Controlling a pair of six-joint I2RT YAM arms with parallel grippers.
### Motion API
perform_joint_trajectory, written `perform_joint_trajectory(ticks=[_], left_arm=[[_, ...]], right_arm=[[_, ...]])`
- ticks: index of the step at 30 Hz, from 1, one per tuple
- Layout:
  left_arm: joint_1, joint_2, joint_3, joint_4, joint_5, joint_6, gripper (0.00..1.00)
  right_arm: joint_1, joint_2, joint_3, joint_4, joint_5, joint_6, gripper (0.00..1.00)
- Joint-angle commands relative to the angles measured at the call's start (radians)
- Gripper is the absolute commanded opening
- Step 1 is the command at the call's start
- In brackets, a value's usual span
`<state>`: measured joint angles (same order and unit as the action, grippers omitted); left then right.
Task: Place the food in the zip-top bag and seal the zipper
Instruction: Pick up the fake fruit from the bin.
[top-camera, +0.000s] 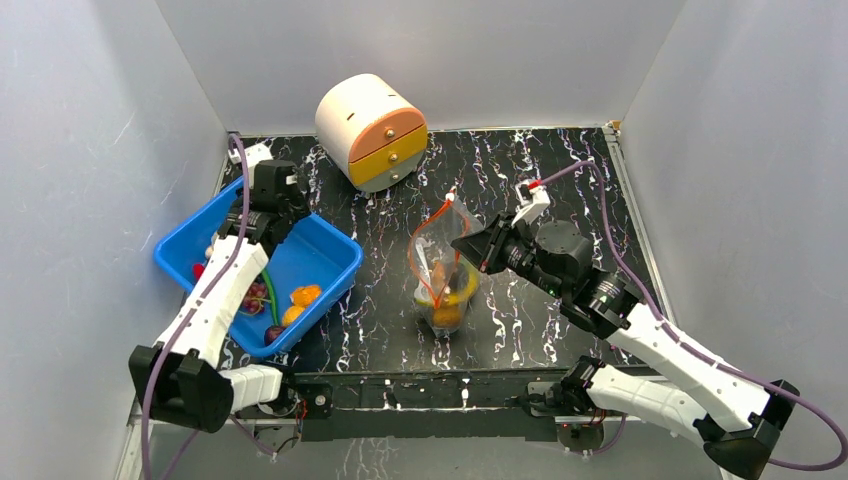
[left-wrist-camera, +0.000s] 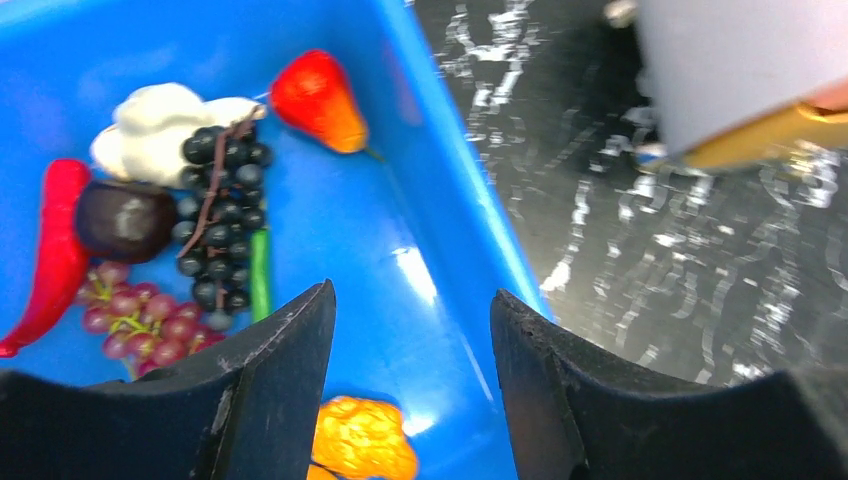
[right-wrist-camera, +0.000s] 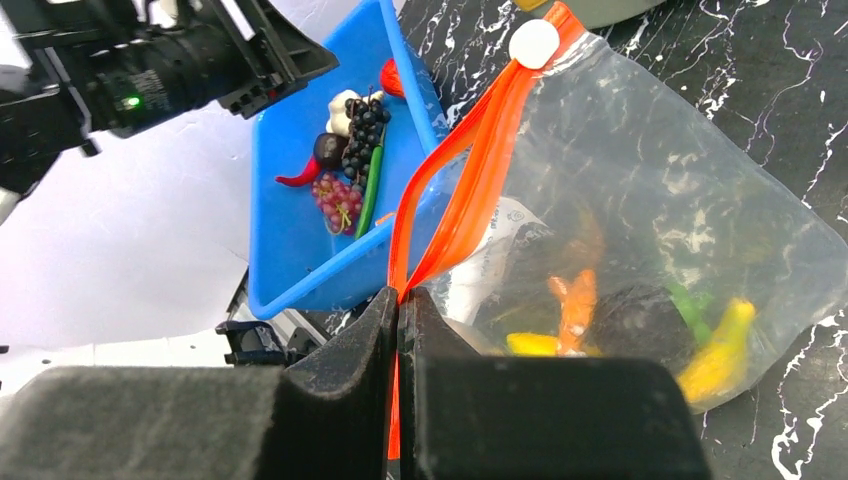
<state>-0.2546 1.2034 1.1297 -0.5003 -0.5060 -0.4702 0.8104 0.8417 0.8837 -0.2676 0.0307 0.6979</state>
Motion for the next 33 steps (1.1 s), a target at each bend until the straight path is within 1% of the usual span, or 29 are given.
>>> perform_joint_trajectory(ticks=[1,3,6,10,12,17,20,24,26,29,33], left_arm=[[0.112,0.056,-0.033,0.018,0.001,0.054,0.58],[0.160,0.094,-0.046,0.039,0.018,0.085,0.61],[0.213,0.141,-0.069,0.076,0.036,0.140,0.63],[0.259,0.153,-0.110,0.161,0.046,0.265,0.66],[0.285,0.160,-0.120,0.191,0.057,0.291,0.68],[0.352,0.232,-0.116,0.191,0.079,0.293,0.71],[0.378,0.272,-0.110,0.184,0.084,0.298,0.72],[0.398,0.277,-0.112,0.188,0.069,0.307,0.71],[0.420,0.269,-0.123,0.201,0.036,0.269,0.71],[0.461,0.250,-0.146,0.237,0.072,0.219,0.70],[0.478,0.268,-0.109,0.205,0.008,0.178,0.72]], right_arm=[[0.003,-0.028,0.003,0.030,-0.012,-0.026,0.00],[0.004,-0.029,0.006,0.024,-0.021,-0.026,0.00],[0.003,-0.028,0.015,0.006,-0.016,-0.030,0.00],[0.004,-0.032,0.026,-0.006,-0.006,-0.035,0.00],[0.004,-0.031,0.026,-0.005,0.000,-0.036,0.00],[0.003,-0.001,0.058,-0.026,0.004,-0.055,0.00],[0.003,0.016,0.077,-0.037,-0.003,-0.057,0.00],[0.003,0.030,0.094,-0.045,0.000,-0.055,0.00],[0.003,0.033,0.097,-0.043,-0.004,-0.050,0.00],[0.004,0.035,0.097,-0.047,-0.005,-0.046,0.00],[0.003,0.020,0.082,-0.046,0.000,-0.031,0.00]])
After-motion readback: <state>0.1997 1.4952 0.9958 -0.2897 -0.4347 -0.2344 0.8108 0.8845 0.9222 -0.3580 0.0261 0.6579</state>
